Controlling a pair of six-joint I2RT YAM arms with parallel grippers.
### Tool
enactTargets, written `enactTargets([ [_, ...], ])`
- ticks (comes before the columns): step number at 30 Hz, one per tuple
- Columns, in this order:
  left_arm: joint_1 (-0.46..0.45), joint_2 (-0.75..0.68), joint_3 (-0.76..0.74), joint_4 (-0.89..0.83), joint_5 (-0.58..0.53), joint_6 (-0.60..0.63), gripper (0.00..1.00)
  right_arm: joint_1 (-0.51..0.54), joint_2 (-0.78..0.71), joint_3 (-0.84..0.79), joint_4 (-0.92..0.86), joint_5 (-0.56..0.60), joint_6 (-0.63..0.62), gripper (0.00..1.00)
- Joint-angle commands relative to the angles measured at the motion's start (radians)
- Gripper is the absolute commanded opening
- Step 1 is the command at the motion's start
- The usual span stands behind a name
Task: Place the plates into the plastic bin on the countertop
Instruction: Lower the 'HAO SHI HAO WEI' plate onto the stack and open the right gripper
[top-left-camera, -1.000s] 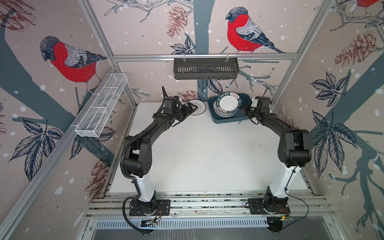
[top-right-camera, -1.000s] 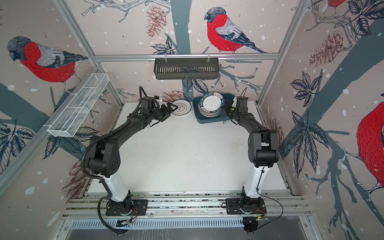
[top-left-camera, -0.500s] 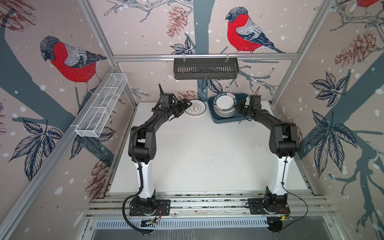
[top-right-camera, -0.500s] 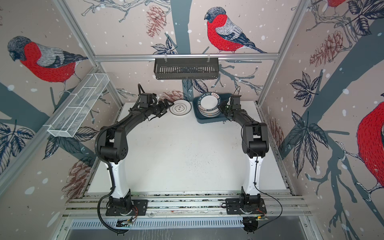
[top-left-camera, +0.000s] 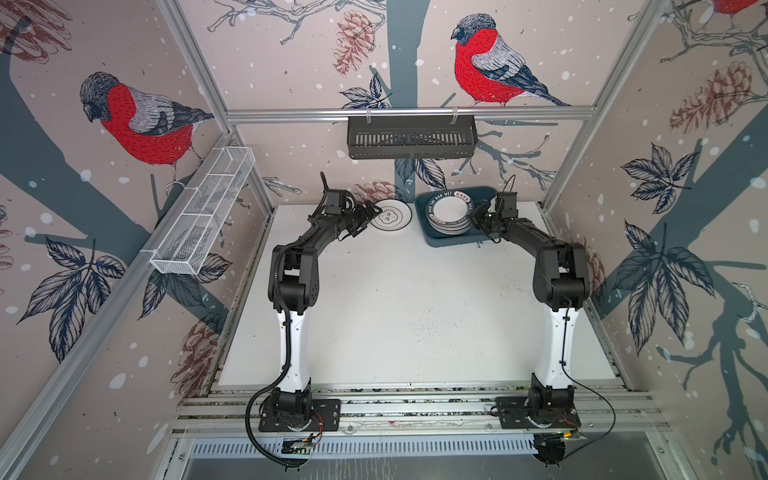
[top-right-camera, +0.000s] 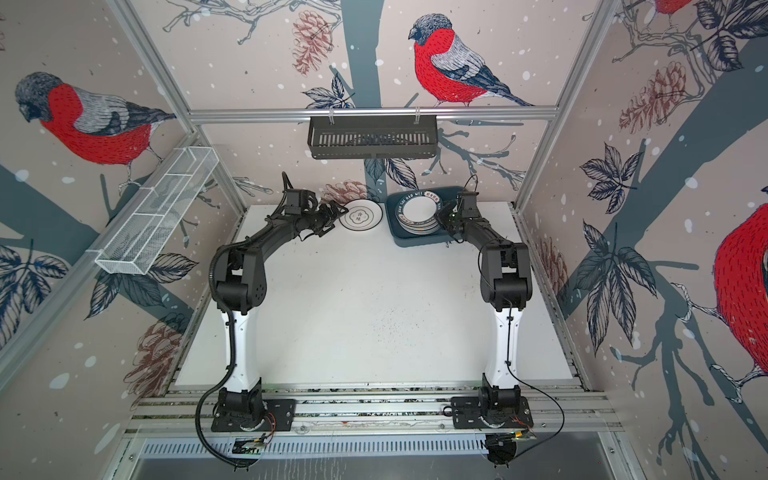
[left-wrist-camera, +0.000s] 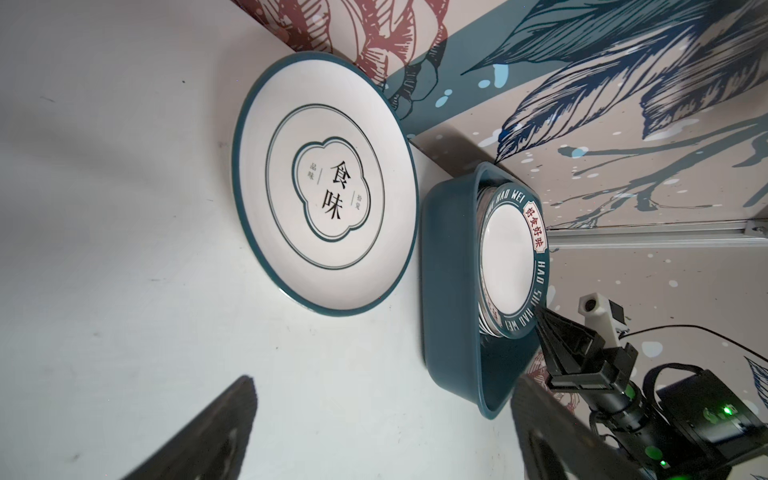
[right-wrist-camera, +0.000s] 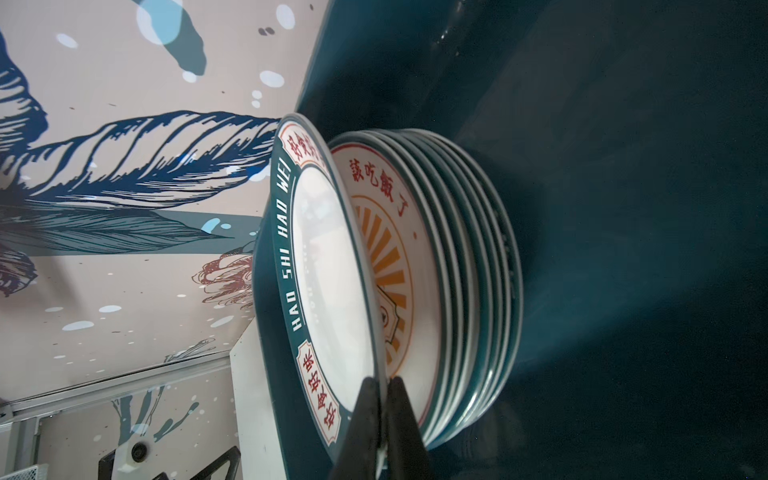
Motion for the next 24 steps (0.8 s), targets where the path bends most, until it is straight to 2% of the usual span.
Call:
enactTargets([
  [1, 0.002, 0.037, 0.039, -0.013, -0.013, -0.01, 0.96, 0.005, 0.013, 0.024, 0.005, 0.004, 0.011, 0.02],
  [5, 0.003, 0.084, 0.074, -0.005, -0.032, -0.032, 0.96, 0.01, 0.019, 0.036, -0.015, 0.003, 0.007, 0.03],
  [8, 0.003, 0.119, 0.103, -0.007, -0.047, -0.052, 0.95, 0.012, 0.021, 0.038, -0.02, 0.001, 0.009, 0.07],
  [10, 0.003, 0.133, 0.111, -0.004, -0.06, -0.061, 0.94, 0.013, 0.02, 0.04, -0.025, 0.002, 0.008, 0.14],
  [14, 0.003, 0.156, 0.123, -0.004, -0.091, -0.077, 0.93, 0.013, 0.021, 0.055, -0.055, 0.016, -0.004, 0.16],
  [21, 0.003, 0.213, 0.167, 0.009, -0.099, -0.109, 0.89, 0.014, 0.015, 0.1, -0.154, 0.054, -0.047, 0.3],
  [24, 0.003, 0.236, 0.179, 0.027, -0.099, -0.129, 0.87, 0.014, 0.003, 0.106, -0.177, 0.066, -0.06, 0.4],
])
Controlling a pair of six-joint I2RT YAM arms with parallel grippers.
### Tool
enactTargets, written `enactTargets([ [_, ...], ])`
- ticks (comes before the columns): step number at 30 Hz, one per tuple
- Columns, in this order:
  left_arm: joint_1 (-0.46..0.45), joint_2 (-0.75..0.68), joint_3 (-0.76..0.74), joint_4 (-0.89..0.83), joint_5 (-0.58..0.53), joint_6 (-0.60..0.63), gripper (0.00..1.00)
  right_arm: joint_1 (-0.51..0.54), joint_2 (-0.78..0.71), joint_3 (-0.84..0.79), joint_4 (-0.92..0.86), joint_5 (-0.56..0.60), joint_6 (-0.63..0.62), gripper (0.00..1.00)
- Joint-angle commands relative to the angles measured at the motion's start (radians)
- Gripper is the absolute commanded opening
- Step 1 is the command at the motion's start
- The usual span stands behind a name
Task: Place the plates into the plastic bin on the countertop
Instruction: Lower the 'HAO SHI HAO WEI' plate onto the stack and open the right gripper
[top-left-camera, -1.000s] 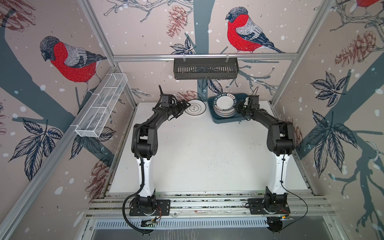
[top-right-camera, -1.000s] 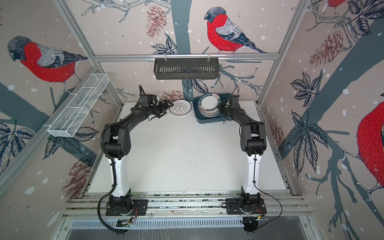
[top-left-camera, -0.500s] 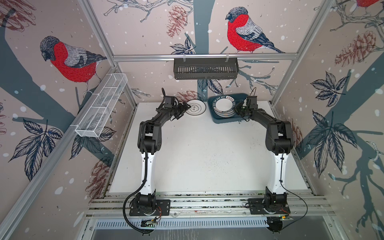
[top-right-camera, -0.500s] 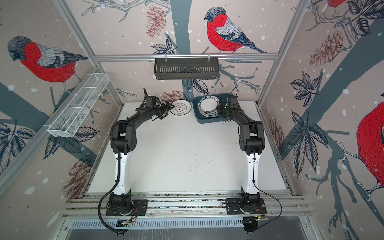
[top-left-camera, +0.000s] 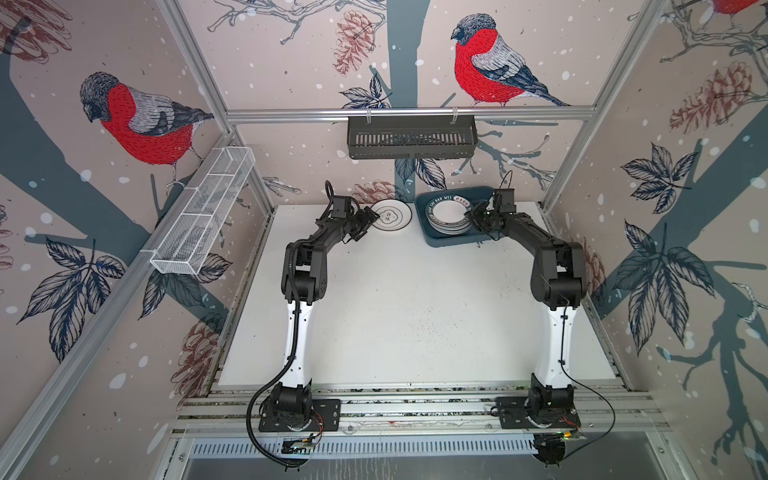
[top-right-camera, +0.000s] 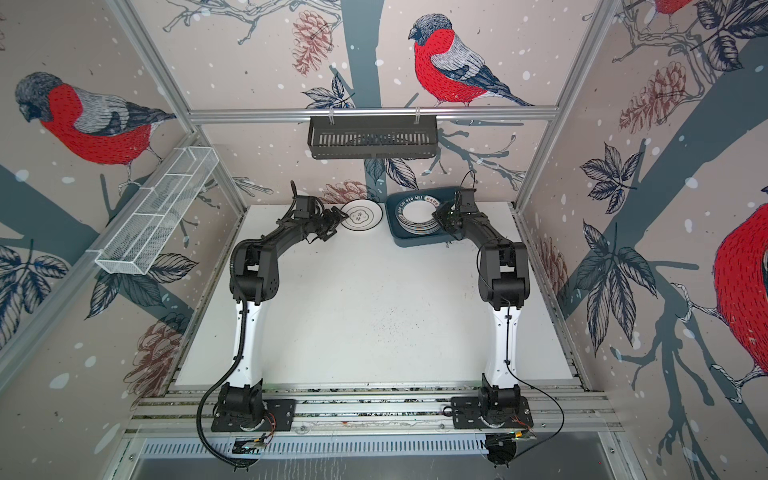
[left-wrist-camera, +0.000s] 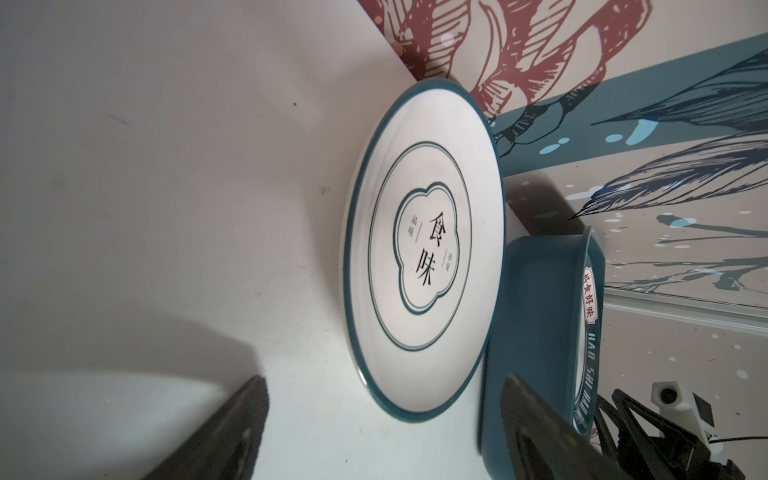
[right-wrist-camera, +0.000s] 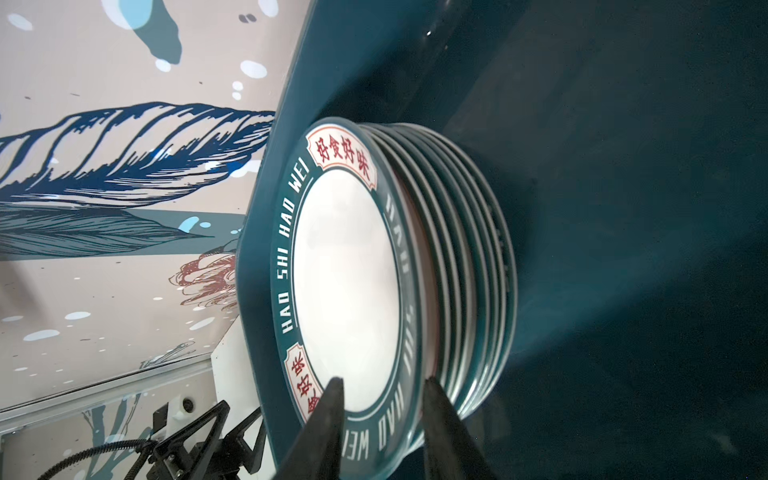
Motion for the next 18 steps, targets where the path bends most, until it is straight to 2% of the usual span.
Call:
enactTargets([
  [1, 0.001, 0.026, 0.014, 0.022, -0.023, -0.036, 0.86, 0.002, -0.023, 0.013, -0.042, 0.031, -0.035, 0.43],
  [7, 0.0, 0.062, 0.034, 0.048, -0.025, -0.067, 0.83, 0.005, -0.05, 0.044, -0.119, 0.077, -0.076, 0.54],
  [12, -0.009, 0.096, 0.046, 0.071, -0.027, -0.095, 0.75, 0.009, -0.072, 0.059, -0.154, 0.105, -0.114, 0.6],
  [18, -0.022, 0.136, 0.066, 0.08, -0.033, -0.125, 0.64, 0.013, -0.076, 0.105, -0.217, 0.137, -0.146, 0.62],
])
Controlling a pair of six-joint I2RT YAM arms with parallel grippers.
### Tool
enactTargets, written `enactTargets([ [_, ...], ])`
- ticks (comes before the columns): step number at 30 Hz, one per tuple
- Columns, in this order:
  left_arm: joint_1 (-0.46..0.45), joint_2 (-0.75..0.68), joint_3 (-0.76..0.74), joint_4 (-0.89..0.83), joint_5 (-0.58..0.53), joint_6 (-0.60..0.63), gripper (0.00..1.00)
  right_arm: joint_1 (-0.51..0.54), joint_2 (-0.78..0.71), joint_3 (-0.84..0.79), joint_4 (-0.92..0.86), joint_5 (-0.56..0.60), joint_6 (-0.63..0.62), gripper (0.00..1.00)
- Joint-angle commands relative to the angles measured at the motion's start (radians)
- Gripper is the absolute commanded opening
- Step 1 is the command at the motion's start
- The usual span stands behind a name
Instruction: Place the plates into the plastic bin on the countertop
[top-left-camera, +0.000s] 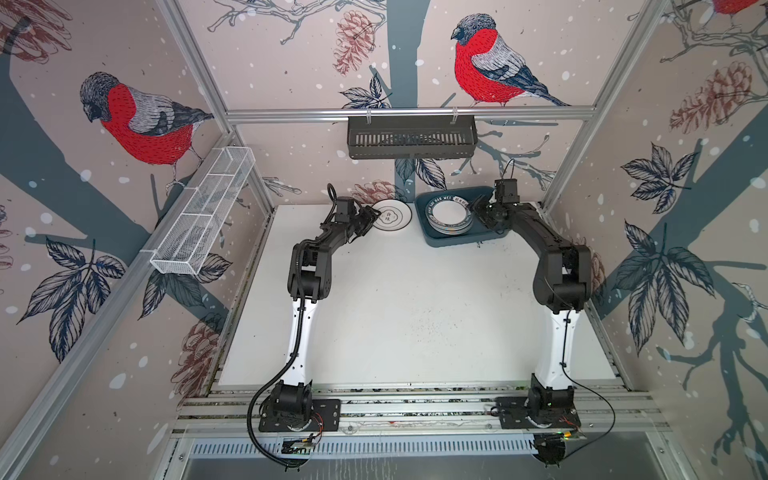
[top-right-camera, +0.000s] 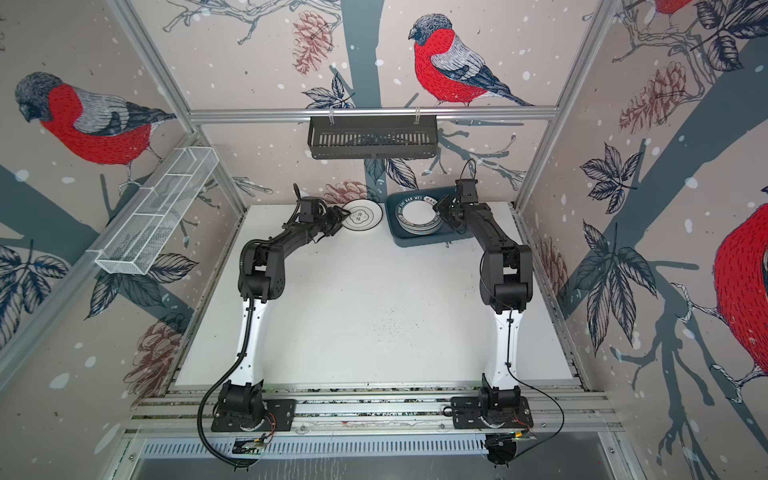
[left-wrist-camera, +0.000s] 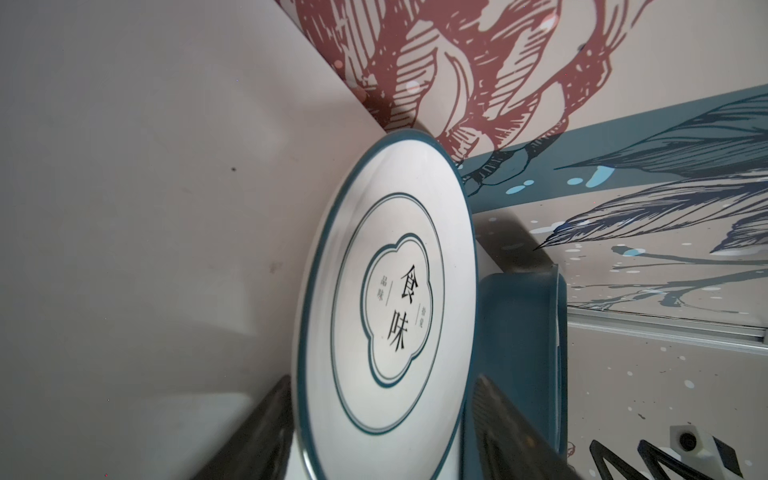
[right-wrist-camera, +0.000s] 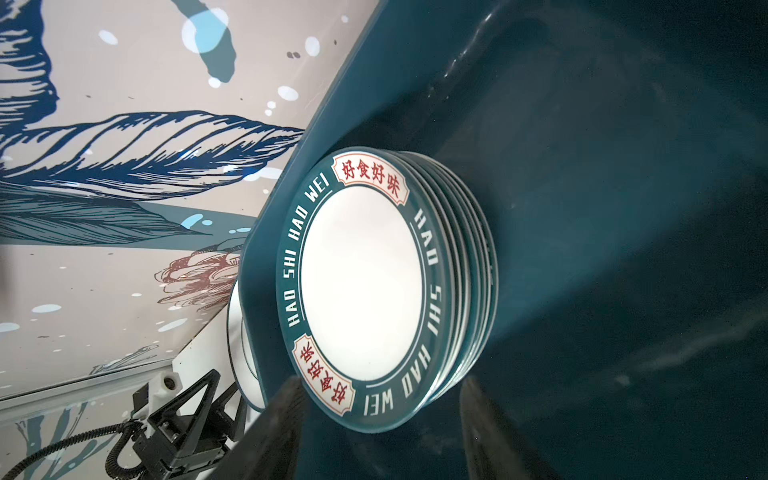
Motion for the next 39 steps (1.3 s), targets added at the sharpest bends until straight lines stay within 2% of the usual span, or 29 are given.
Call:
enactTargets([
  [1, -0.009, 0.031, 0.002, -0.095, -0.037, -0.033, 0.61, 0.001, -0.02, 0.016, -0.05, 0.041, -0.036, 0.62],
  [9, -0.013, 0.042, -0.001, -0.107, -0.065, -0.058, 0.36, 0.0, -0.07, -0.014, -0.081, 0.072, -0.05, 0.61],
  [17, -0.025, 0.016, -0.015, -0.122, -0.075, -0.055, 0.14, -0.009, -0.187, -0.166, -0.016, 0.079, -0.046, 0.63],
  [20, -0.029, -0.026, -0.053, -0.114, -0.083, -0.048, 0.09, -0.017, -0.227, -0.22, 0.019, 0.067, -0.046, 0.66],
  [27, -0.029, -0.173, -0.193, -0.07, -0.078, -0.047, 0.0, -0.046, -0.325, -0.357, 0.112, 0.021, -0.05, 0.71],
  [34, -0.027, -0.386, -0.39, -0.033, -0.106, -0.039, 0.0, -0.063, -0.423, -0.502, 0.199, -0.031, -0.061, 0.78],
  [39, -0.027, -0.533, -0.522, 0.0, -0.097, -0.021, 0.0, -0.07, -0.498, -0.612, 0.301, -0.095, -0.047, 0.88],
])
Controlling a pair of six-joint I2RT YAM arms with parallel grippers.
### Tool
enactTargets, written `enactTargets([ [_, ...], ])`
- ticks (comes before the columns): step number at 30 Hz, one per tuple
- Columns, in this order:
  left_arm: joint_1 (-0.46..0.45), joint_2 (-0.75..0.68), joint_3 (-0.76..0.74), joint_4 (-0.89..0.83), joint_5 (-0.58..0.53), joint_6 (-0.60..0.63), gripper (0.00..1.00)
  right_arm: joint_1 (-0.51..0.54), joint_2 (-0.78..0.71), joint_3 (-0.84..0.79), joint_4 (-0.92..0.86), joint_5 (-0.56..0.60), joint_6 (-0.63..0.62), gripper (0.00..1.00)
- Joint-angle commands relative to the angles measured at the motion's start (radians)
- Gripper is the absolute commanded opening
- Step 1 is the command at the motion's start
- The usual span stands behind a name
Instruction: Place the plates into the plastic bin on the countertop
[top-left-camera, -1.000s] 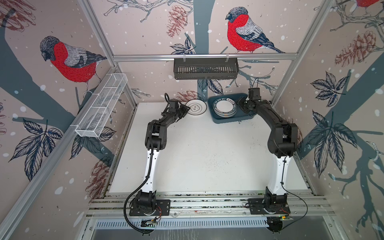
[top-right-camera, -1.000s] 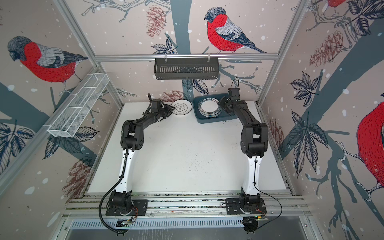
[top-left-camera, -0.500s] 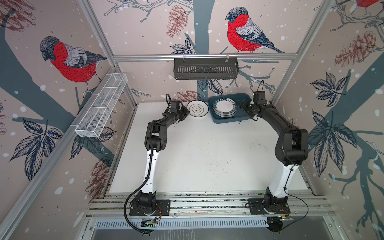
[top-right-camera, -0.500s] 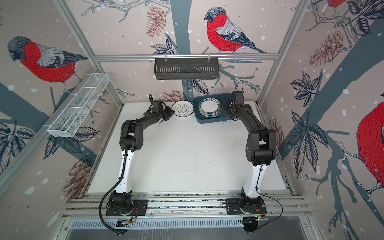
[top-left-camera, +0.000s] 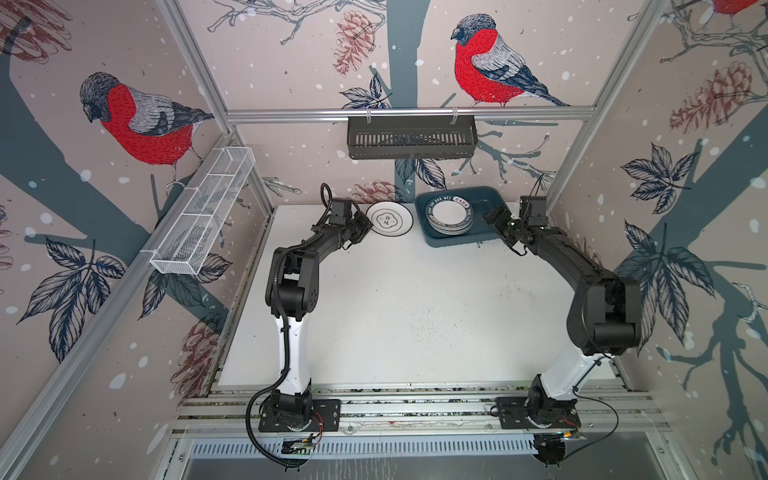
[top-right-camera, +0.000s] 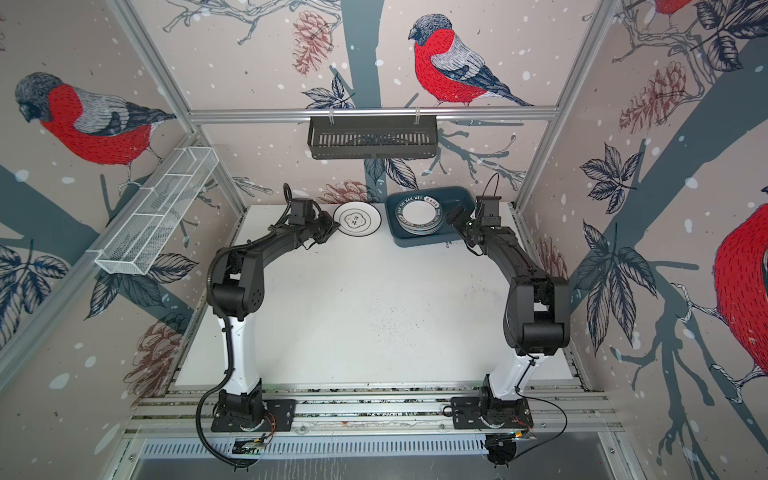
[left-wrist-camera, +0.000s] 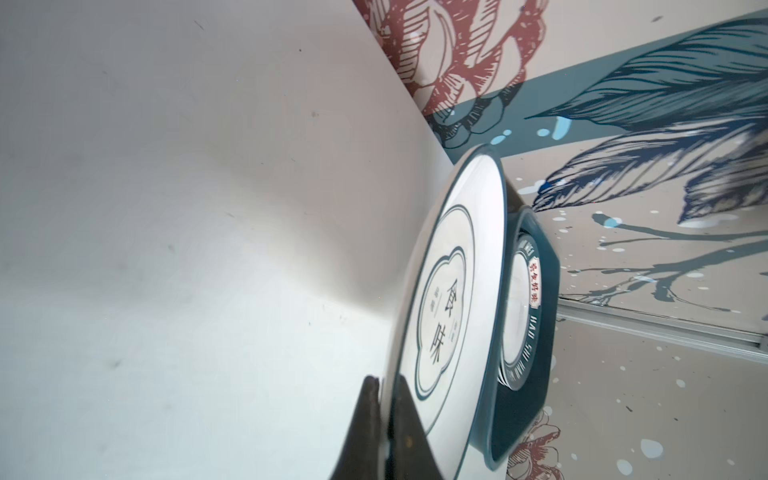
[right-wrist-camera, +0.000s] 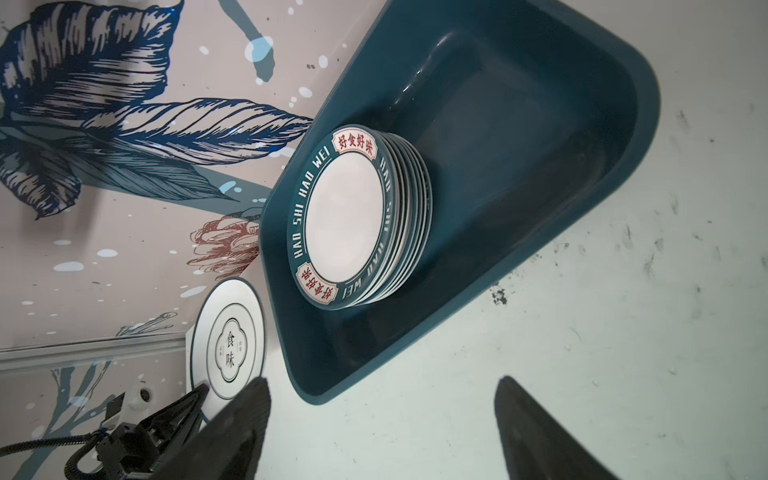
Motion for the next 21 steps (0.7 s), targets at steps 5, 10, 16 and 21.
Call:
enactTargets([
  [5, -0.002, -0.199, -0.167, 0.085, 0.009, 0.026, 0.0, -0.003, -0.105, -0.138, 0.203, -0.112, 0.027, 0.95],
  [10, -0.013, -0.332, -0.285, 0.106, 0.009, 0.03, 0.0, -0.003, -0.173, -0.21, 0.248, -0.154, 0.029, 0.98],
  [16, -0.03, -0.437, -0.371, 0.124, 0.042, 0.042, 0.0, -0.001, -0.273, -0.311, 0.294, -0.163, 0.052, 1.0],
  [21, -0.069, -0.475, -0.376, 0.105, 0.094, 0.076, 0.0, -0.001, -0.34, -0.375, 0.323, -0.196, 0.052, 1.0],
])
